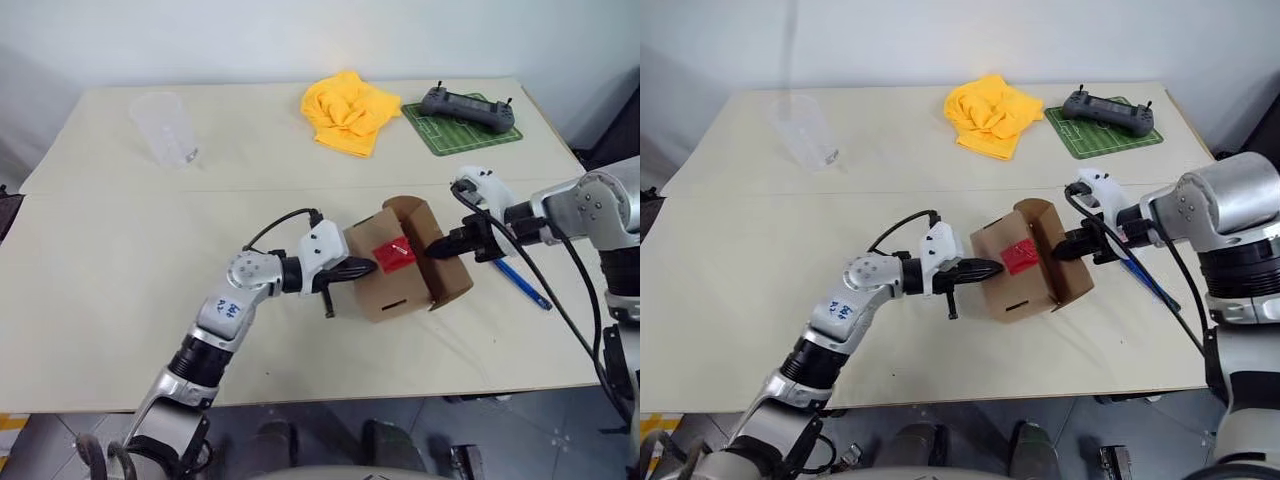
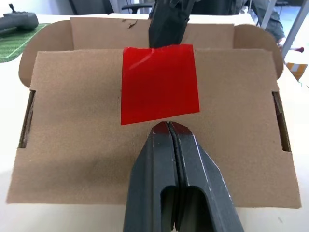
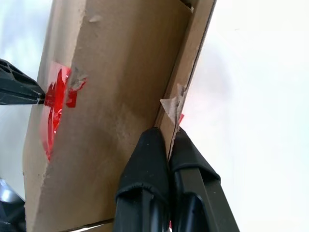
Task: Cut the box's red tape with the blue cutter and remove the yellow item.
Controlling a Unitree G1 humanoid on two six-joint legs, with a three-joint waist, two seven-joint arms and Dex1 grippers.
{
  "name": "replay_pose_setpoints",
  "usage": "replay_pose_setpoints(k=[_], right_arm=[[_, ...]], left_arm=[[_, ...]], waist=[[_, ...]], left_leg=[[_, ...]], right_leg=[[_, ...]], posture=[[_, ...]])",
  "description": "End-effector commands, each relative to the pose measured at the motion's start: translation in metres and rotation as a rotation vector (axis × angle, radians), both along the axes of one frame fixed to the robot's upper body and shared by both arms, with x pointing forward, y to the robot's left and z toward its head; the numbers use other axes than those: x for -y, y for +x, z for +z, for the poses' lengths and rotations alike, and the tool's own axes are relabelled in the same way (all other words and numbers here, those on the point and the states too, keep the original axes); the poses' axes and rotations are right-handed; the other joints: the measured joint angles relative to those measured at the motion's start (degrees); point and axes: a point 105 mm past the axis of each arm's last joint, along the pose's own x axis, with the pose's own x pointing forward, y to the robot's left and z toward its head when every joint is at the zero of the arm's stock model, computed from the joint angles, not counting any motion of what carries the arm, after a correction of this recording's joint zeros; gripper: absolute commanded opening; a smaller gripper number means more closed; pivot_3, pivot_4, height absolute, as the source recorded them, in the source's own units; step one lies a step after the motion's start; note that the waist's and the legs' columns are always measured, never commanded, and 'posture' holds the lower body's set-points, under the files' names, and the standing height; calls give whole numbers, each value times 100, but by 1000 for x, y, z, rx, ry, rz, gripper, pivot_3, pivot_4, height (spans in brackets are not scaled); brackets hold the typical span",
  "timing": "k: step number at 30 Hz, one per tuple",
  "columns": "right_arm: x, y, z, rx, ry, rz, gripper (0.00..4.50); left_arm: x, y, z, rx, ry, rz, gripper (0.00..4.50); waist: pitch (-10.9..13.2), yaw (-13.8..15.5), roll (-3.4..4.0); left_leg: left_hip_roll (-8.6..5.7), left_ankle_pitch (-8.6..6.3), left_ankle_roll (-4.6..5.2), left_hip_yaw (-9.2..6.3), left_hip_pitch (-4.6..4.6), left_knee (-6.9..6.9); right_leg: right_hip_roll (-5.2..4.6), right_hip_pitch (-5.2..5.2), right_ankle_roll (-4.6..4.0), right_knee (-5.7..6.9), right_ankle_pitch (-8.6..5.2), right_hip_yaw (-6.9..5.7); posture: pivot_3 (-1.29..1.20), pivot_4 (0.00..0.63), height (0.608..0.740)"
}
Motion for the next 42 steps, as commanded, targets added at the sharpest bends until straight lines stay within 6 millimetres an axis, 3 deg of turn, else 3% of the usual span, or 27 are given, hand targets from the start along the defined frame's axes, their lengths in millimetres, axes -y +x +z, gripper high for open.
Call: replay_pose_setpoints(k=[1,8,12,25,32,42], right_arm=[[-6,-5,34,110,-16,49,60],[-5,-11,44,151,-118,75,60],[-8,-13,49,161,-156,93,60],[-18,-14,52,237,-299,129,60],[-18,-17,36,275,-377,140,60],[-21,-15,43,329,-366,123,60]], left_arm=[[14,0,-5,-3,3,-18,0],[28,-1,-4,-10,-38,-33,0],[35,-3,-7,-19,-61,-27,0],[36,3,-12,-23,-80,24,0],[31,6,-11,-16,-78,55,0],[-3,7,-9,-1,-18,89,0]], waist=[[0,10,0],[0,17,0],[0,18,0],[0,19,-1],[0,22,-1],[0,-5,0]], left_leg=[[0,0,0,-1,-1,0],[-1,0,1,-3,-18,6],[-2,0,1,-5,-89,55],[-7,-9,16,-2,-92,80],[-7,-9,15,-3,-91,81],[-4,-9,15,-1,-87,84]], right_leg=[[0,-1,0,1,0,0],[-1,-12,2,-1,1,-4],[-4,-79,4,39,3,-4],[-11,-78,7,54,4,-4],[-12,-79,7,59,4,-4],[-11,-80,6,68,4,-3]], posture=[[0,150,740],[0,150,740],[0,150,740],[0,150,740],[0,150,740],[0,150,740]])
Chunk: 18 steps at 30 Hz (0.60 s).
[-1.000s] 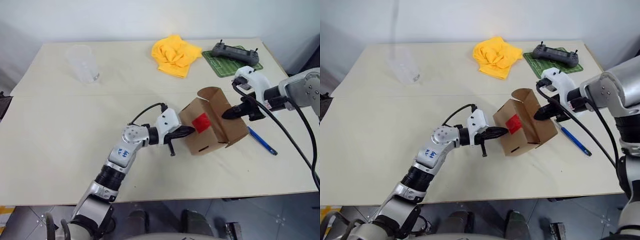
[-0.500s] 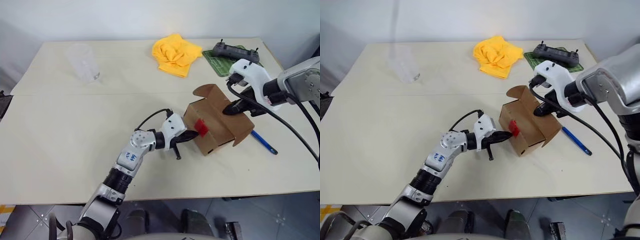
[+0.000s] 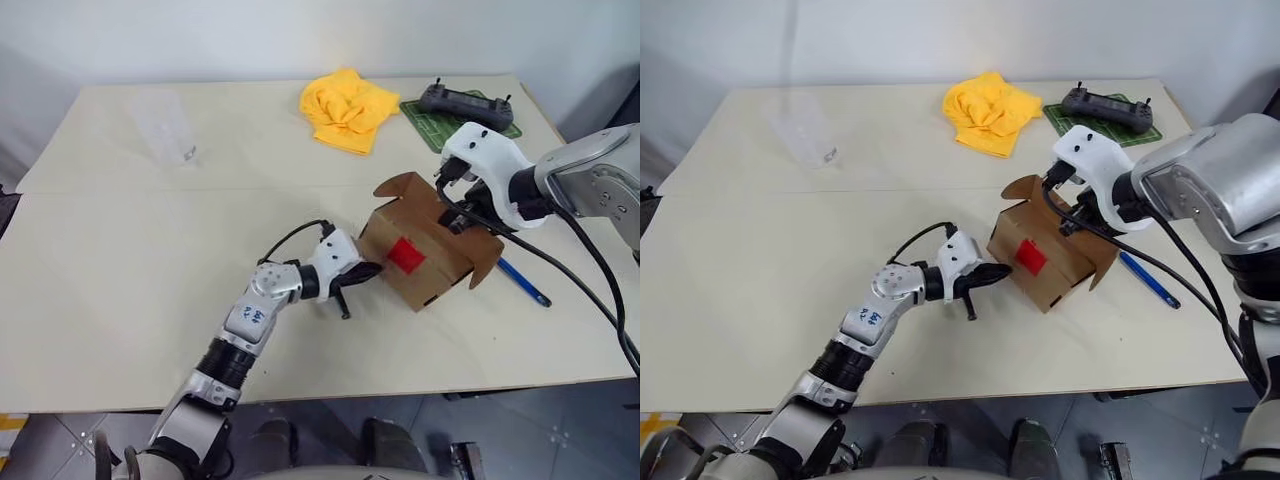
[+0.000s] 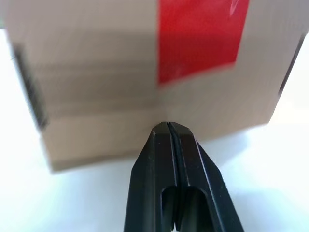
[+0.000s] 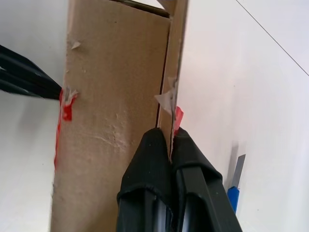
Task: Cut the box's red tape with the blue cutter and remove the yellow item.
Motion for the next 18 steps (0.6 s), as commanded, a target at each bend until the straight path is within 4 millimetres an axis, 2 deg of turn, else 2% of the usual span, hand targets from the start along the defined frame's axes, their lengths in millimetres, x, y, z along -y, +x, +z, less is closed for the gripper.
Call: replay_pose_setpoints(k=[1,6,10,13,16,18], right_arm=[[-3,-4,4,21,12,22,60],[-5,-2,7,57,-2,15,60],[-9,-2,10,94,-22,25,60],[-10,-2,10,112,-34,24,60],[-12,-2,10,120,-33,29,60],[-15,-3,7,115,-37,43,60]], left_arm=[[-6,-7,23,54,-32,-42,0],[-12,-16,50,65,-78,-110,0],[-4,-43,80,47,-162,-287,0],[2,-54,97,43,-217,-352,0],[15,-52,104,60,-236,-359,0],[31,-43,101,69,-234,-338,0]], waist=[[0,-1,0],[0,11,0],[0,-6,0],[0,-3,0],[0,-1,0],[0,3,0]], left_leg=[[0,0,0,0,0,0],[-1,0,0,-1,-2,0],[2,0,0,0,-2,0],[2,0,0,0,-2,-1],[1,0,0,0,-2,2],[-1,0,0,1,-1,2]], right_leg=[[0,0,0,0,0,0],[-1,0,0,0,0,0],[0,-2,0,1,0,1],[0,-2,0,1,0,1],[0,-1,0,2,0,2],[0,0,0,3,0,3]], posture=[[0,150,740],[0,150,740],[0,150,740],[0,150,740],[0,150,740],[0,150,740]])
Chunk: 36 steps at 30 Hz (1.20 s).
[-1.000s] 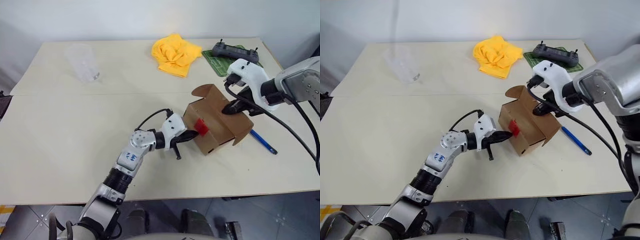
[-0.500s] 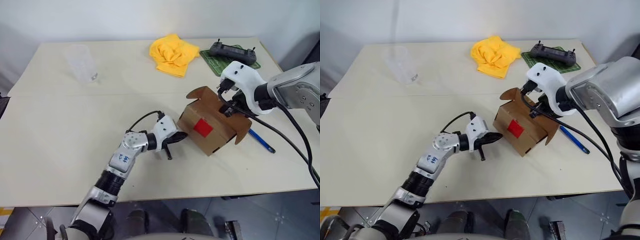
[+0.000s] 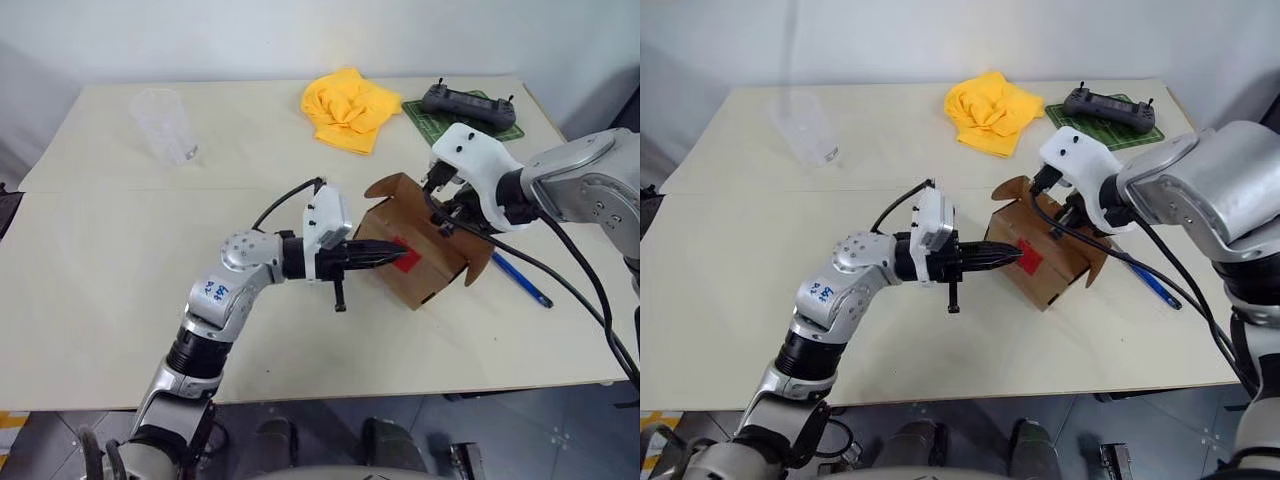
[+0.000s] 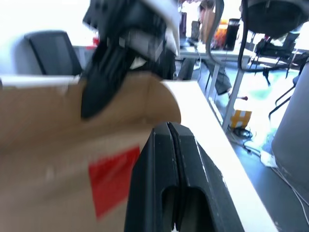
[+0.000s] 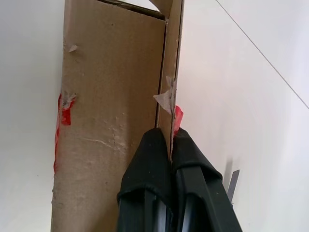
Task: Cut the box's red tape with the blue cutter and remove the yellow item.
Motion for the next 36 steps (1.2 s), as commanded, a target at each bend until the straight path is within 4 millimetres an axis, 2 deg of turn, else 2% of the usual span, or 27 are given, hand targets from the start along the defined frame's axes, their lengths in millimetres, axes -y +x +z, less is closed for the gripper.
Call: replay_pose_setpoints(k=[1,5,12,17,24,36], right_arm=[[-6,-4,6,42,14,27,60],[-8,-6,2,31,29,41,60],[-13,-9,1,22,70,58,60],[-10,-14,2,9,81,60,60],[14,-9,4,-5,68,-34,60],[35,3,-12,-27,29,-103,60]], left_arm=[[24,8,4,26,-28,19,0],[35,23,-13,25,37,79,0],[42,34,-36,46,130,141,0],[32,41,-44,36,171,203,0],[14,41,-54,-19,214,237,0],[-3,35,-64,-74,262,271,0]], waist=[[0,10,0],[0,2,-1],[0,4,-1],[1,17,-2],[0,10,-2],[-1,-3,-2]], left_leg=[[0,0,0,0,0,2],[-3,0,1,1,3,4],[1,0,1,7,5,3],[0,-1,2,3,6,9],[1,-1,2,1,7,6],[3,-1,3,5,13,6]], right_leg=[[0,0,0,1,0,0],[0,3,1,3,0,0],[1,1,0,7,0,1],[0,6,0,7,0,1],[1,6,0,8,0,1],[2,8,0,13,0,6]], posture=[[0,150,740],[0,150,740],[0,150,740],[0,150,740],[0,150,740],[0,150,740]])
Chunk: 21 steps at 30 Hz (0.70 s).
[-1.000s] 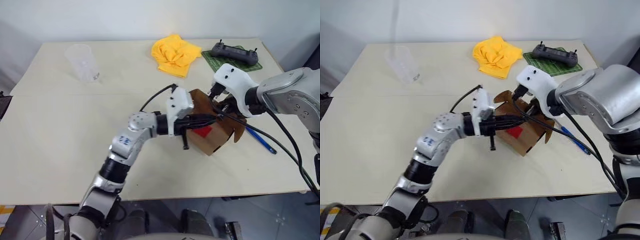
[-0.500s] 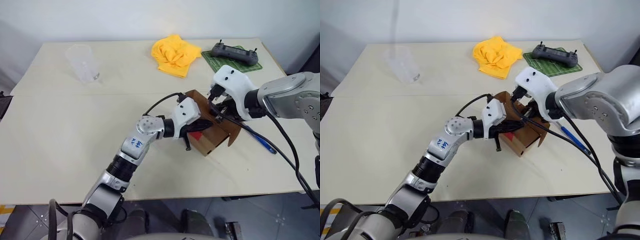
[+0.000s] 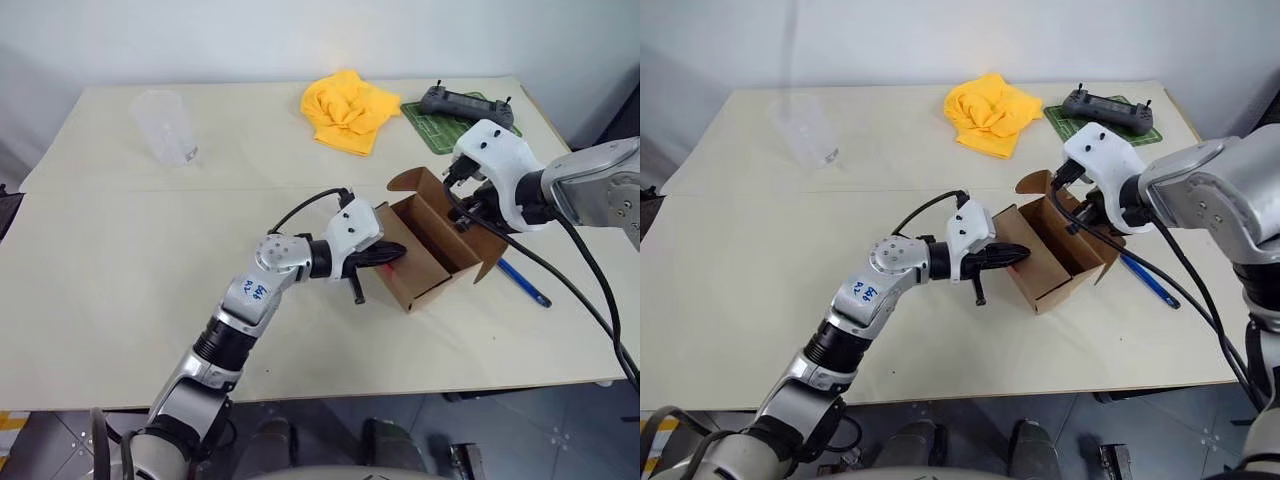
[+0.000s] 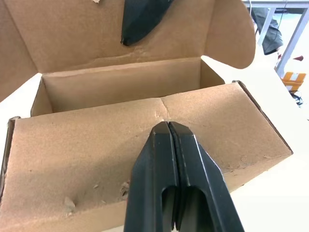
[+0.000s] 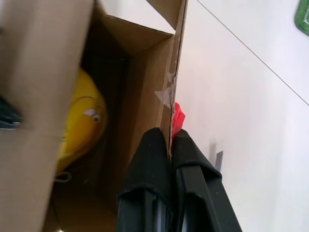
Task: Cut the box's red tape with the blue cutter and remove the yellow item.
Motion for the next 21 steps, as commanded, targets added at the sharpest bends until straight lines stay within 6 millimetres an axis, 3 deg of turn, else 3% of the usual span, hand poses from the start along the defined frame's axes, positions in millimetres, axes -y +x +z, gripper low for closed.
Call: replay_pose_setpoints(k=[1,10,21], right_arm=[[8,-2,-12,-53,-16,2,60],[3,-9,-19,-97,-34,71,60],[-10,-16,-41,-134,-13,94,60]], left_arm=[[-16,0,-22,-93,56,50,0],[-40,-9,-34,-150,106,85,0],[-57,-4,-38,-178,84,189,0]], waist=[[0,0,1],[-1,-3,2],[-4,-1,-5]], left_leg=[[0,0,0,0,0,0],[1,0,0,1,4,0],[1,1,0,0,7,4]], right_leg=[[1,0,0,0,0,0],[0,1,0,0,0,7],[0,-4,-1,9,0,18]], posture=[[0,150,740],[0,150,740],[0,150,740]])
